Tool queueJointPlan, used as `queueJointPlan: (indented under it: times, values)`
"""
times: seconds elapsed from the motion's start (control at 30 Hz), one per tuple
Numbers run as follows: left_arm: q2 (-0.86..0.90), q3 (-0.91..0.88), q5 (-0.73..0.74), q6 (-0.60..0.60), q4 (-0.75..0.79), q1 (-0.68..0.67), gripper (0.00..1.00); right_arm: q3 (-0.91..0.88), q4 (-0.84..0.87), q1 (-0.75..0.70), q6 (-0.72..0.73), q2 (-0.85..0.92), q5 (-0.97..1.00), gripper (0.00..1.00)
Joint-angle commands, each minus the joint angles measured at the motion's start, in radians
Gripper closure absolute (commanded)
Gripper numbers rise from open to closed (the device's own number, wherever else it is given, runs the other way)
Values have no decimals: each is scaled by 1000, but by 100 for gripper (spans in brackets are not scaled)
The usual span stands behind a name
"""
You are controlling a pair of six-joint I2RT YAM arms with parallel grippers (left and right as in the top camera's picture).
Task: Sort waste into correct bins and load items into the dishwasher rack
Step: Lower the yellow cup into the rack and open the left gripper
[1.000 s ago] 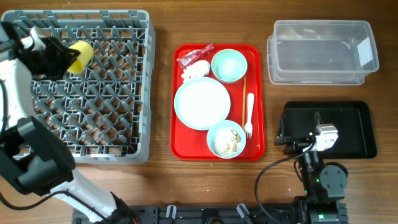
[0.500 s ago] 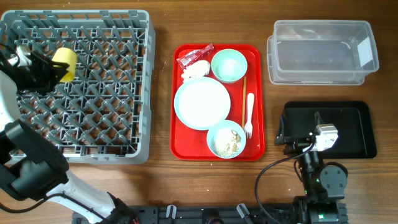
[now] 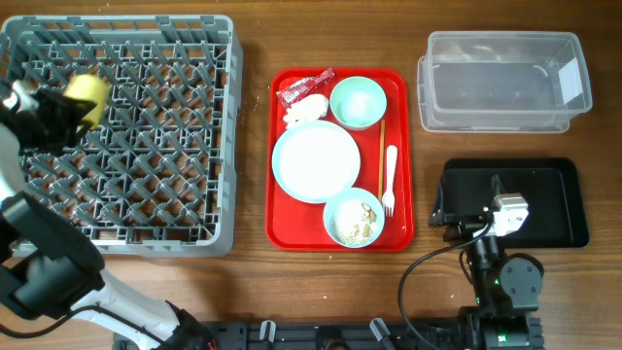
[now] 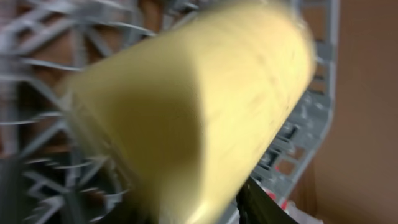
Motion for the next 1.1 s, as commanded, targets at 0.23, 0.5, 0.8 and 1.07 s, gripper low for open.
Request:
queueJointPlan:
  times: [0.23,0.5,0.8,1.07]
  values:
    - [-5,-13,-11,5,-103,135,71,-1,2,5,3,-5,10,0]
    - [-129,-13,225,5,-94,117,81,-1,2,5,3,-5,10,0]
    - [-156,-13,-704,5,204,-140,96,-1,2,5,3,-5,10,0]
    - [-66,-13,-764,5,291,-180,95,-1,2,5,3,-5,10,0]
